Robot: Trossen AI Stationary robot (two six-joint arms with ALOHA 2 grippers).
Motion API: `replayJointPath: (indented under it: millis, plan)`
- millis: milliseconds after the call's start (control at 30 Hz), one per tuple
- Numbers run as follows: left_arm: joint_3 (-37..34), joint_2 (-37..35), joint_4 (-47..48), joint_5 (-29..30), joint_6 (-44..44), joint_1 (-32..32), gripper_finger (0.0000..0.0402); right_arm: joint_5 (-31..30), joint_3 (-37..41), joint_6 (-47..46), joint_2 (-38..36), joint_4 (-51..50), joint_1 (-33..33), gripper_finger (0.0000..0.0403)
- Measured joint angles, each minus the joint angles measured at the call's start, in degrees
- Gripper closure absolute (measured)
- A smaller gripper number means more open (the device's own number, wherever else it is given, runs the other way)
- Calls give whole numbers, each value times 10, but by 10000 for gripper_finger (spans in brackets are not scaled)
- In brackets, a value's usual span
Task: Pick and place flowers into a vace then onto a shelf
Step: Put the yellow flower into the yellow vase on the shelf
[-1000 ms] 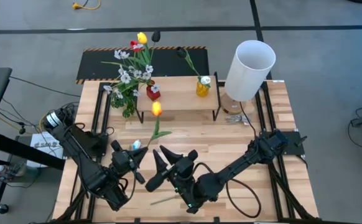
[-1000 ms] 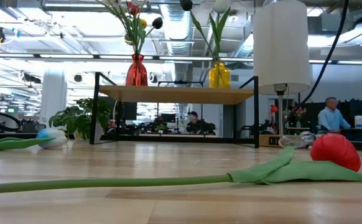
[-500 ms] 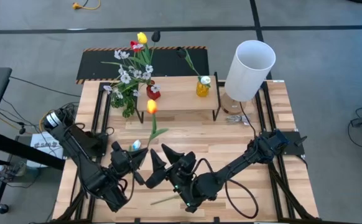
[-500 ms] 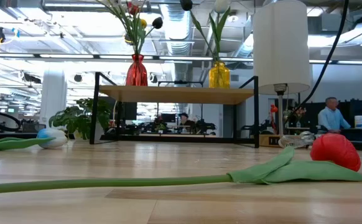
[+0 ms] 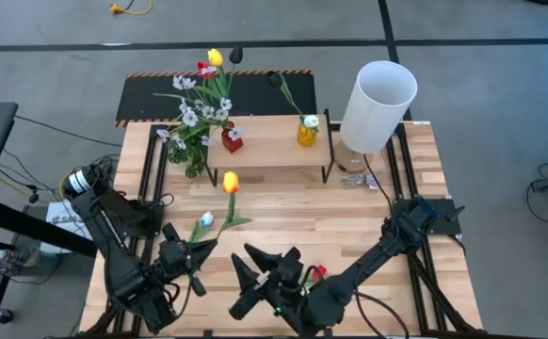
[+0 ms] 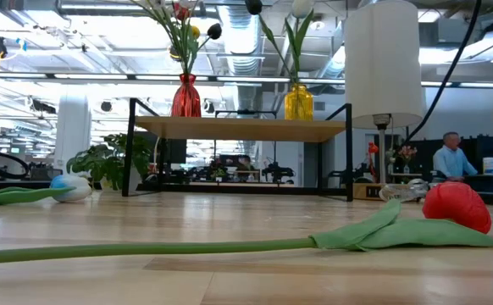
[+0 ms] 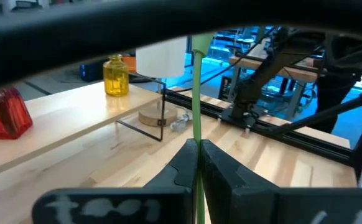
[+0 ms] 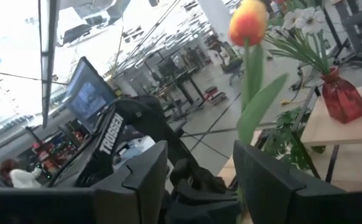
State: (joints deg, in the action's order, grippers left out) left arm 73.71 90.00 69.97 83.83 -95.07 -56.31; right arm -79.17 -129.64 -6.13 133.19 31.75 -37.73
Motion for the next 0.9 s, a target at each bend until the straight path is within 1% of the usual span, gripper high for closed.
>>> replayJointPath:
  millis: [67, 133, 200, 300, 333, 433, 500, 600, 667, 767, 900]
  plan:
    - [0, 0, -3, 0, 0, -4, 401, -1, 0, 1, 0, -7, -1, 231]
    - [0, 0, -9, -1, 0, -10, 401, -1, 0, -16, 0, -48, 2, 233]
    - [0, 0, -16, -2, 0, -20, 401, 8, 0, -67, 0, -122, 4, 234]
    - [0, 0, -17, -2, -1, -39, 401, 43, 0, -152, 1, -235, -1, 234]
    - [0, -1, -17, -2, -1, -46, 401, 45, 0, -172, 0, -268, -6, 234]
    - [0, -1, -18, -4, 2, -62, 401, 36, 0, -254, -5, -347, -16, 235]
    - [0, -1, -23, -4, 0, -67, 401, 48, 0, -307, -5, -381, -7, 237]
    - [0, -1, -42, -3, 17, -68, 401, 107, 0, -332, -4, -398, 19, 240]
    - [0, 0, -54, -15, 35, -67, 401, 133, -1, -339, 1, -394, 35, 242]
    - [0, 0, -79, -28, 60, -67, 401, 139, 0, -332, 3, -397, 44, 244]
    - [0, 0, -77, -24, 60, -67, 401, 137, 0, -311, 3, -388, 45, 248]
